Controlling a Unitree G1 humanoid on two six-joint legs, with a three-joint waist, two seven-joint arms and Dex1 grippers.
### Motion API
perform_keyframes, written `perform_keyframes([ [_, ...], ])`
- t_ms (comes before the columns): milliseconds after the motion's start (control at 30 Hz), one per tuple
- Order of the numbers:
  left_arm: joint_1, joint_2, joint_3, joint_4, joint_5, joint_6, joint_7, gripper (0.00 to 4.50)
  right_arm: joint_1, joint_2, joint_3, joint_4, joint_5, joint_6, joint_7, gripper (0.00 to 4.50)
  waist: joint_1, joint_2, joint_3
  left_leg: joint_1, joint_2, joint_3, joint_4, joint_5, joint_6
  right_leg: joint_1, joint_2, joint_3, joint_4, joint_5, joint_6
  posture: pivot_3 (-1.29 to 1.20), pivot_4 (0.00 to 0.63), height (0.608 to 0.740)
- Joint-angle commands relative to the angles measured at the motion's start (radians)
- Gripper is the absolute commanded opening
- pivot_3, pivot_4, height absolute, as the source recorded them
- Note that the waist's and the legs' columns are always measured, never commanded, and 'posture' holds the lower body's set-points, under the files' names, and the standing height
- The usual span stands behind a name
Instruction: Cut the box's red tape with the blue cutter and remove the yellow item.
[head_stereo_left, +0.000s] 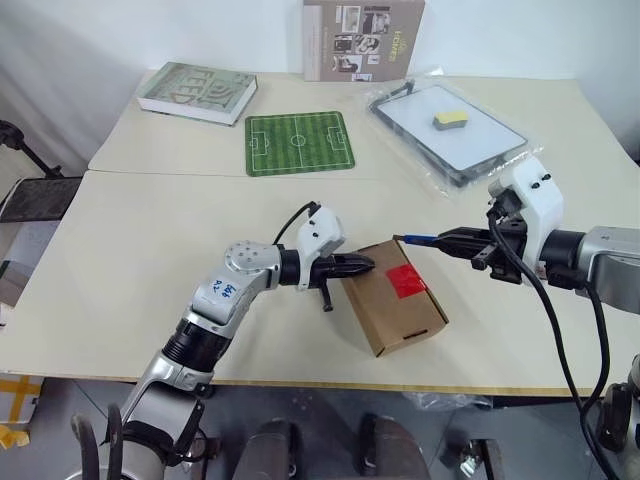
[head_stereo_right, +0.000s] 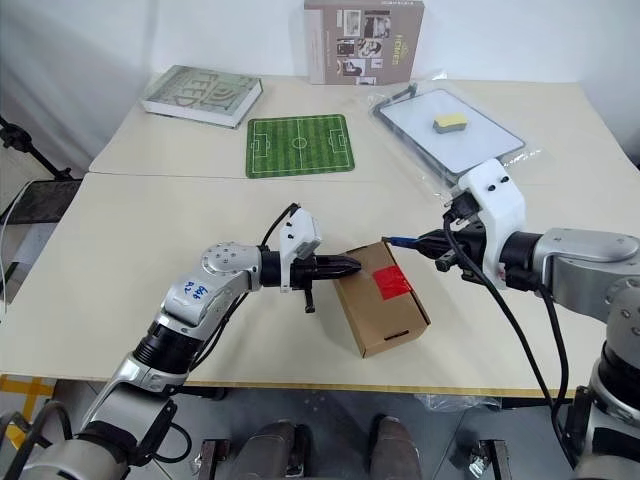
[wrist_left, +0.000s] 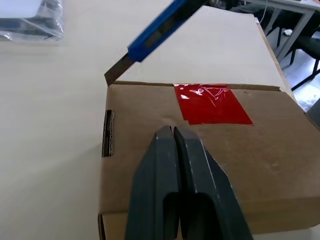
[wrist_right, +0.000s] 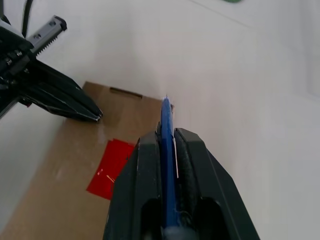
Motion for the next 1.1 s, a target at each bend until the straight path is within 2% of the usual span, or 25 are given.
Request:
perform_keyframes([
  [33, 0.0, -0.002, -0.035, -0.012, 0.033, 0.033, -0.009, 0.06, 0.015, -0.033, -0.035, -0.027, 0.05, 0.005, -0.042, 0.14, 0.0, 0.0, 0.0, 0.0, 0.0, 0.0, 0.0, 0.0, 0.0, 0.0, 0.0, 0.0, 0.0, 0.0, 0.0, 0.0, 0.15, 0.74],
  [800, -0.01, 0.024, -0.049, 0.004, 0.101, 0.049, -0.021, 0.06, 0.031, -0.121, -0.042, 0.007, 0.316, 0.005, -0.237, 0.14, 0.0, 0.0, 0.0, 0.004, 0.003, -0.004, 0.0, 0.0, 0.001, 0.01, 0.0, -0.003, -0.005, 0.001, 0.001, 0.0, 0.15, 0.74],
  [933, -0.03, 0.037, -0.078, 0.009, 0.138, 0.097, -0.009, 0.06, 0.009, -0.107, -0.038, 0.021, 0.342, 0.002, -0.268, 0.14, 0.001, 0.0, 0.0, 0.004, 0.003, -0.004, 0.0, 0.0, 0.002, 0.01, 0.0, -0.004, -0.006, 0.001, 0.002, 0.0, 0.15, 0.74],
  [1100, -0.061, 0.105, -0.145, -0.033, 0.198, 0.223, -0.007, 0.06, -0.002, -0.109, -0.007, 0.036, 0.351, -0.012, -0.281, 0.14, -0.001, 0.0, 0.0, 0.005, 0.003, -0.004, 0.0, 0.0, 0.002, 0.012, 0.0, -0.004, -0.006, 0.002, 0.002, 0.0, 0.15, 0.74],
])
